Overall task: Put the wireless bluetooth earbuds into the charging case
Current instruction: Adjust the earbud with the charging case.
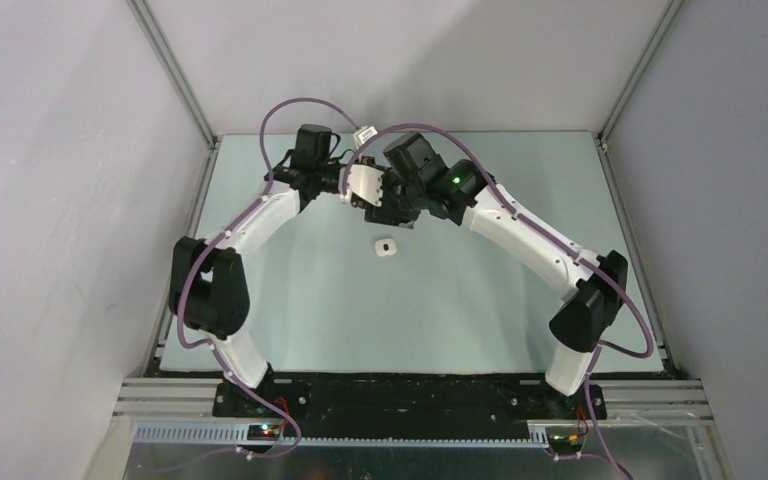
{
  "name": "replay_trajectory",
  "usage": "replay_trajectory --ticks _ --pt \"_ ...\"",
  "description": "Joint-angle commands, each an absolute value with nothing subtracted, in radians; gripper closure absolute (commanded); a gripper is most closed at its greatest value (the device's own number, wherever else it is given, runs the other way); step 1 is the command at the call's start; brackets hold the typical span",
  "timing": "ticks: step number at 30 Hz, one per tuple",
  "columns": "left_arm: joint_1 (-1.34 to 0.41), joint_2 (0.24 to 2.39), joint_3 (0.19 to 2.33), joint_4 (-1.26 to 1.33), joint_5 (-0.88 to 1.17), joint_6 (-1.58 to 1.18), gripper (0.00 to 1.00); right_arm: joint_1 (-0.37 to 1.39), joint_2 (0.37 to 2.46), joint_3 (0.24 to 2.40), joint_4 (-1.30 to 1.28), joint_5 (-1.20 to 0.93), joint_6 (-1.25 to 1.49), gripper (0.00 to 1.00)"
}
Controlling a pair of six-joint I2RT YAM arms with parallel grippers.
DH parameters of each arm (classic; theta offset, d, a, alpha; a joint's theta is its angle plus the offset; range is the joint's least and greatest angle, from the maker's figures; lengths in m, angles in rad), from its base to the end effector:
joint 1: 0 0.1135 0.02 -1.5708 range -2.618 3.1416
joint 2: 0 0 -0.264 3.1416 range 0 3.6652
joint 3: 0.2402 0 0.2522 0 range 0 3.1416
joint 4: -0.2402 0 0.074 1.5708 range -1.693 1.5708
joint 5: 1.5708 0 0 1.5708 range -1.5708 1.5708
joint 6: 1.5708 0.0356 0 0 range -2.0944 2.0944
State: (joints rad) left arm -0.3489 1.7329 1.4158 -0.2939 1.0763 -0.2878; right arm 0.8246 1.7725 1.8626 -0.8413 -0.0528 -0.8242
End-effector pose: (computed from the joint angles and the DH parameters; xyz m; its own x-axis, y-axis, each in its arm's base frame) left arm 0.3544 -0.1623 0.3025 -0.7553 0.1314 -0.6421 0.6522 0.2470 -0.7167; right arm 0.2644 0.2888 0.3792 0.2428 -0.8172 -0.5228 -0.8558 0.0733 -0.5120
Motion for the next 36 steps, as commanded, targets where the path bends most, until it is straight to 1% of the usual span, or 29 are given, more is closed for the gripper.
replay_trajectory --ticks 1,5,13,15,20,25,36 --pt "-0.367 1.711 1.449 -0.265 1.146 -0.303 1.00 0.812 1.736 1.858 -0.814 -0.034 -0.844 0.40" --pt "-0.368 1.709 1.447 -0.265 1.144 -0.304 1.00 0.821 1.740 1.854 -0.807 -0.004 -0.866 0.40" --pt "-0.368 1.705 1.444 -0.265 1.141 -0.305 1.00 0.832 1.724 1.861 -0.848 -0.027 -0.922 0.40" --pt "-0.368 1.706 1.445 -0.264 1.141 -0.305 1.00 0.826 1.723 1.880 -0.854 -0.052 -0.905 0.39" --pt "-0.368 1.706 1.446 -0.264 1.141 -0.304 1.00 0.813 1.727 1.934 -0.857 -0.083 -0.810 0.34" --pt "-0.368 1.704 1.444 -0.265 1.141 -0.303 1.00 0.803 1.726 1.936 -0.825 -0.088 -0.736 0.30" --pt "-0.369 1.700 1.442 -0.264 1.139 -0.301 1.00 0.802 1.737 1.916 -0.839 -0.072 -0.754 0.30"
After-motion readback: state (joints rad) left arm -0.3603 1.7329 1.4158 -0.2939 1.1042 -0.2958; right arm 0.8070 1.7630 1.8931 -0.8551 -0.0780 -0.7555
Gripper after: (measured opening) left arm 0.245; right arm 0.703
